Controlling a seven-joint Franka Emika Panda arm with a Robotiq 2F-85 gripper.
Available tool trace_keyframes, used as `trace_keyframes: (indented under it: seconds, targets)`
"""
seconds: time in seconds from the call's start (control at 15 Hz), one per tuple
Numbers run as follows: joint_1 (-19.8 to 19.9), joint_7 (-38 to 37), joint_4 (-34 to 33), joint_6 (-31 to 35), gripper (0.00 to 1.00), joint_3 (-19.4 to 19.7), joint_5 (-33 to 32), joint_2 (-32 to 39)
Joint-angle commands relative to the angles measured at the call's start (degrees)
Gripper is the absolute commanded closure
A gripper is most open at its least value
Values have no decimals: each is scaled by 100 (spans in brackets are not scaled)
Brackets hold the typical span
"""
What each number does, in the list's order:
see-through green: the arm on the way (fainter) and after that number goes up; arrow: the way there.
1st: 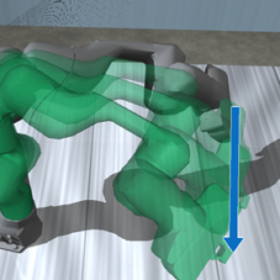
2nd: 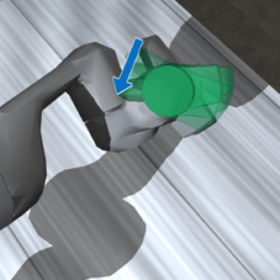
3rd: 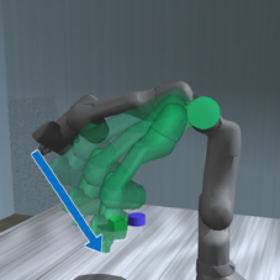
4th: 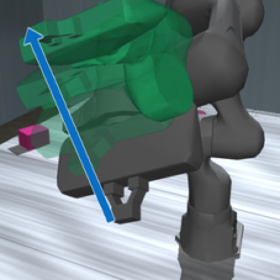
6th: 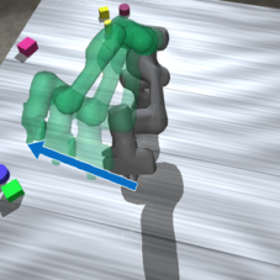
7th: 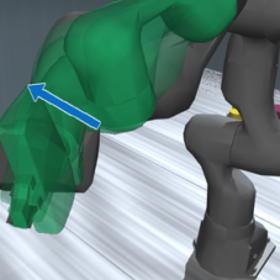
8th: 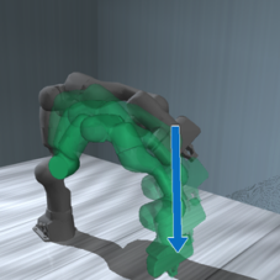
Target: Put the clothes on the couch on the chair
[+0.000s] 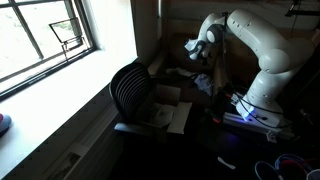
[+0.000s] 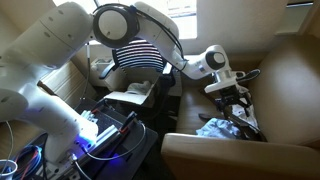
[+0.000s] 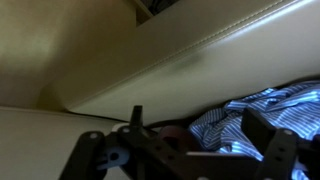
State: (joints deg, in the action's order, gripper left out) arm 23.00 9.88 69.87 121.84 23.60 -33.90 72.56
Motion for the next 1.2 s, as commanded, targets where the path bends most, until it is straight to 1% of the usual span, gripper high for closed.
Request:
trace_keyframes:
  seconds: [0.0, 0.2, 0.47, 0.53, 0.6, 0.73, 0.87, 0.93, 1.13]
  targets:
    - [356, 1111, -385, 192, 0, -329, 76, 305]
    - [549, 2058, -584, 117, 0, -559, 180, 510]
    - [750, 3341, -743, -270, 0, -878, 509, 638]
    - [670, 3229, -801, -435, 0, -789, 628, 656]
    - [596, 2912, -522, -119, 0, -713, 412, 578]
    - [594, 3019, -602, -268, 0, -721, 506, 600]
    - [610, 3064, -641, -257, 0, -772, 536, 618]
    - [569, 3183, -865, -423, 0, -723, 680, 812]
    - [553, 3723, -1124, -873, 0, -822, 683, 1222]
